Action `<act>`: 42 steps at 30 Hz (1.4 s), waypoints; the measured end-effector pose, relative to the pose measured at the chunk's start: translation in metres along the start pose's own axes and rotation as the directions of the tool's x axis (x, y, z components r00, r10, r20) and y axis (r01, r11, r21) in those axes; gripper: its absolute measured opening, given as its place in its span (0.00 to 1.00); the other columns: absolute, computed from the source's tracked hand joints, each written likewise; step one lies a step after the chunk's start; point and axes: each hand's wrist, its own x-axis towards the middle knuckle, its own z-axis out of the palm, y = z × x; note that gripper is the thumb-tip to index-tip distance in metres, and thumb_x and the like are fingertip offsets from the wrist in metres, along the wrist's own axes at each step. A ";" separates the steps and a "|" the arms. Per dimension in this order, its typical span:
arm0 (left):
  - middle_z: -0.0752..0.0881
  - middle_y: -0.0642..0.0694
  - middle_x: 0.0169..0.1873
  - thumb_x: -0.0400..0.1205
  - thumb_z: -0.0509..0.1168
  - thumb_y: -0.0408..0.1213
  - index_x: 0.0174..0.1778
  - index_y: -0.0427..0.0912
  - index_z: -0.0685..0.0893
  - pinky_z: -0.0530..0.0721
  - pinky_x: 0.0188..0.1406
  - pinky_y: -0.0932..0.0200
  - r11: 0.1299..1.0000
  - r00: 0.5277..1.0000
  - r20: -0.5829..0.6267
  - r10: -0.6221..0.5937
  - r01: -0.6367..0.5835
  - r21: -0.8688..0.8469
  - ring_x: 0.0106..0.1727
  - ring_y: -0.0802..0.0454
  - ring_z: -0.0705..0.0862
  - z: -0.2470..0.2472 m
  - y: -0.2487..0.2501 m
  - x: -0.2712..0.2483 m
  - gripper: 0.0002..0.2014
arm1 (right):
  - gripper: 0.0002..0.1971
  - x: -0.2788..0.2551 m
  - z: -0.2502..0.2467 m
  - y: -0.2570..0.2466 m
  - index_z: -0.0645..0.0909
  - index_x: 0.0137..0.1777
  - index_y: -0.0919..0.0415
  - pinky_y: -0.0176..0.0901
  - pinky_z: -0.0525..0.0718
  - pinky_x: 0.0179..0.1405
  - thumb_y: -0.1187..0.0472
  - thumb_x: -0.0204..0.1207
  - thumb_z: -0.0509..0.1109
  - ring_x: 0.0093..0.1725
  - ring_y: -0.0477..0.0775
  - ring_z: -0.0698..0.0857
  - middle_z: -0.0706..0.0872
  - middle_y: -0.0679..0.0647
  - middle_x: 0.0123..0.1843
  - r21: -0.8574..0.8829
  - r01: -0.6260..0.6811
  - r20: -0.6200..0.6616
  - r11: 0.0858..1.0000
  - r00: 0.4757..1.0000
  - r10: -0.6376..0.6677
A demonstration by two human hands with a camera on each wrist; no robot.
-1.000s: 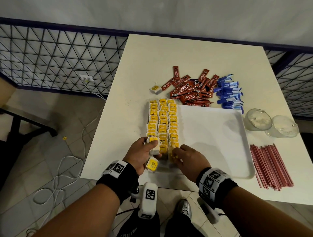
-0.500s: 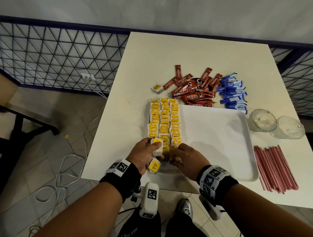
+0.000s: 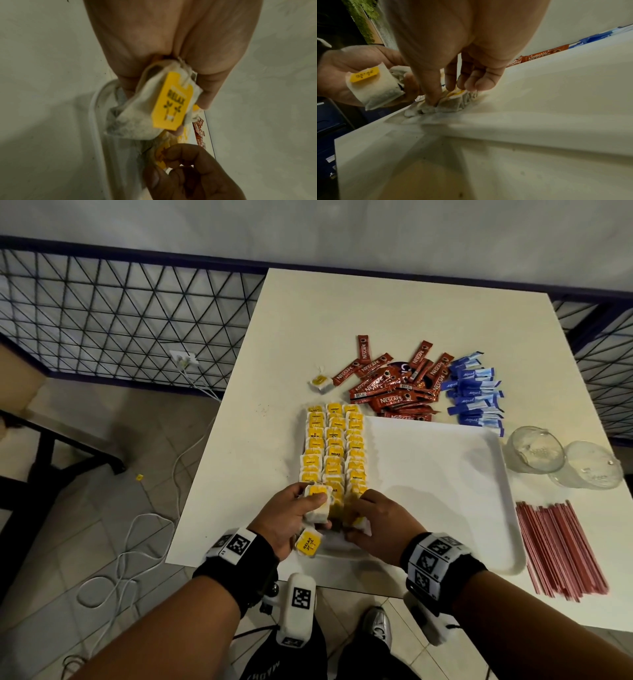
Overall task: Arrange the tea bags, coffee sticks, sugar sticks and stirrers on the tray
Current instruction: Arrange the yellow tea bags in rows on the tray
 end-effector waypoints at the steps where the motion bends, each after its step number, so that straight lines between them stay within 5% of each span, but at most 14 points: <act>1: 0.88 0.39 0.38 0.81 0.67 0.31 0.56 0.38 0.84 0.86 0.26 0.58 1.000 1.000 0.015 0.004 -0.004 -0.012 0.28 0.45 0.86 0.000 0.001 -0.002 0.08 | 0.17 -0.001 -0.003 -0.002 0.83 0.54 0.59 0.46 0.81 0.44 0.51 0.69 0.74 0.45 0.58 0.83 0.80 0.55 0.50 0.021 0.014 -0.034 1.000 0.999 -0.014; 4: 0.89 0.35 0.46 0.77 0.68 0.33 0.61 0.34 0.82 0.89 0.37 0.49 0.996 0.998 0.053 0.037 -0.032 -0.083 0.37 0.39 0.88 0.001 0.005 -0.007 0.17 | 0.10 0.001 -0.018 -0.013 0.83 0.51 0.56 0.33 0.73 0.39 0.55 0.72 0.74 0.34 0.36 0.76 0.79 0.48 0.45 0.149 0.073 -0.177 0.986 0.983 -0.046; 6: 0.86 0.29 0.57 0.76 0.68 0.35 0.66 0.31 0.79 0.87 0.47 0.39 0.987 0.996 0.070 0.049 -0.038 -0.158 0.46 0.35 0.87 0.003 0.007 -0.009 0.23 | 0.08 0.006 -0.027 -0.023 0.83 0.51 0.54 0.25 0.68 0.35 0.56 0.74 0.74 0.31 0.35 0.74 0.78 0.44 0.43 0.191 0.103 -0.250 0.976 0.967 -0.054; 8: 0.84 0.27 0.58 0.77 0.67 0.39 0.67 0.30 0.78 0.89 0.43 0.40 0.977 0.998 0.053 0.033 -0.021 -0.210 0.44 0.35 0.88 0.003 0.009 -0.011 0.24 | 0.08 0.010 -0.033 -0.030 0.83 0.51 0.53 0.21 0.67 0.35 0.55 0.74 0.75 0.33 0.35 0.76 0.77 0.43 0.43 0.195 0.130 -0.275 0.972 0.959 -0.073; 11: 0.89 0.34 0.42 0.82 0.61 0.50 0.54 0.34 0.86 0.86 0.27 0.55 0.970 0.996 0.092 -0.022 0.043 -0.239 0.33 0.41 0.88 0.004 0.013 -0.015 0.21 | 0.08 0.010 -0.036 -0.037 0.84 0.51 0.52 0.20 0.66 0.36 0.55 0.73 0.75 0.38 0.29 0.75 0.77 0.41 0.43 0.169 0.147 -0.260 0.975 0.961 -0.100; 14: 0.87 0.35 0.48 0.77 0.63 0.55 0.53 0.39 0.87 0.83 0.34 0.52 0.980 0.999 0.042 -0.020 0.028 -0.197 0.41 0.37 0.85 0.007 0.010 -0.014 0.23 | 0.12 0.013 -0.034 -0.042 0.83 0.56 0.53 0.27 0.68 0.39 0.57 0.73 0.75 0.34 0.29 0.74 0.76 0.41 0.44 0.162 0.136 -0.237 0.977 0.967 -0.095; 17: 0.82 0.29 0.51 0.75 0.66 0.56 0.60 0.40 0.85 0.71 0.48 0.39 0.986 1.000 0.001 0.020 -0.020 -0.166 0.46 0.35 0.82 0.011 0.010 -0.015 0.25 | 0.19 0.017 -0.031 -0.046 0.80 0.65 0.50 0.36 0.74 0.46 0.57 0.73 0.75 0.38 0.37 0.76 0.75 0.43 0.49 0.175 0.080 -0.223 0.981 0.974 -0.040; 21: 0.86 0.36 0.47 0.75 0.65 0.58 0.56 0.42 0.87 0.72 0.47 0.43 0.991 1.000 0.007 0.023 -0.022 -0.133 0.42 0.39 0.85 0.012 0.013 -0.014 0.24 | 0.15 0.018 -0.033 -0.047 0.83 0.56 0.56 0.47 0.82 0.49 0.62 0.69 0.77 0.49 0.54 0.82 0.78 0.51 0.53 0.143 0.101 -0.270 0.985 0.961 -0.059; 24: 0.87 0.41 0.42 0.77 0.66 0.56 0.47 0.45 0.87 0.76 0.38 0.53 0.990 0.999 0.001 0.038 -0.038 -0.132 0.35 0.45 0.85 0.012 0.012 -0.010 0.18 | 0.09 0.020 -0.037 -0.046 0.84 0.48 0.57 0.30 0.77 0.46 0.62 0.70 0.77 0.41 0.38 0.78 0.78 0.49 0.49 0.153 0.180 -0.289 0.972 0.948 -0.131; 27: 0.87 0.41 0.35 0.81 0.67 0.47 0.46 0.44 0.83 0.75 0.28 0.59 0.994 0.999 -0.039 0.037 -0.041 -0.099 0.32 0.46 0.85 0.015 0.011 -0.010 0.10 | 0.04 0.019 -0.042 -0.049 0.83 0.44 0.59 0.19 0.70 0.40 0.64 0.72 0.75 0.36 0.34 0.77 0.77 0.45 0.45 0.193 0.217 -0.262 0.957 0.951 -0.163; 30: 0.86 0.41 0.29 0.83 0.65 0.38 0.42 0.44 0.80 0.69 0.21 0.65 0.996 0.996 -0.081 0.036 -0.043 -0.083 0.27 0.45 0.85 0.012 0.010 -0.008 0.05 | 0.04 0.012 -0.052 -0.049 0.82 0.47 0.58 0.23 0.72 0.34 0.65 0.75 0.73 0.32 0.40 0.78 0.78 0.40 0.38 0.255 0.145 -0.168 0.956 0.980 -0.104; 33: 0.85 0.41 0.30 0.83 0.66 0.35 0.38 0.43 0.80 0.75 0.21 0.63 0.997 0.989 -0.143 0.037 -0.046 -0.061 0.25 0.46 0.84 0.006 0.010 -0.005 0.07 | 0.04 0.005 -0.060 -0.043 0.78 0.47 0.54 0.33 0.77 0.35 0.60 0.78 0.71 0.33 0.44 0.81 0.79 0.41 0.32 0.276 0.032 -0.030 0.961 0.999 -0.024; 35: 0.84 0.42 0.31 0.82 0.67 0.35 0.37 0.43 0.81 0.77 0.20 0.62 0.997 0.983 -0.175 0.052 -0.063 -0.055 0.25 0.47 0.82 -0.001 0.010 -0.002 0.07 | 0.06 0.002 -0.060 -0.037 0.74 0.45 0.49 0.43 0.81 0.41 0.57 0.78 0.70 0.38 0.52 0.85 0.81 0.42 0.33 0.259 -0.033 0.033 0.965 0.999 0.025; 42: 0.81 0.46 0.29 0.83 0.66 0.36 0.35 0.44 0.78 0.70 0.17 0.67 0.997 0.974 -0.220 0.062 -0.070 -0.027 0.23 0.48 0.81 -0.014 0.014 -0.007 0.10 | 0.06 0.003 -0.033 -0.029 0.71 0.47 0.49 0.46 0.82 0.45 0.52 0.81 0.65 0.43 0.58 0.86 0.86 0.54 0.46 0.120 -0.140 0.219 0.983 0.969 0.112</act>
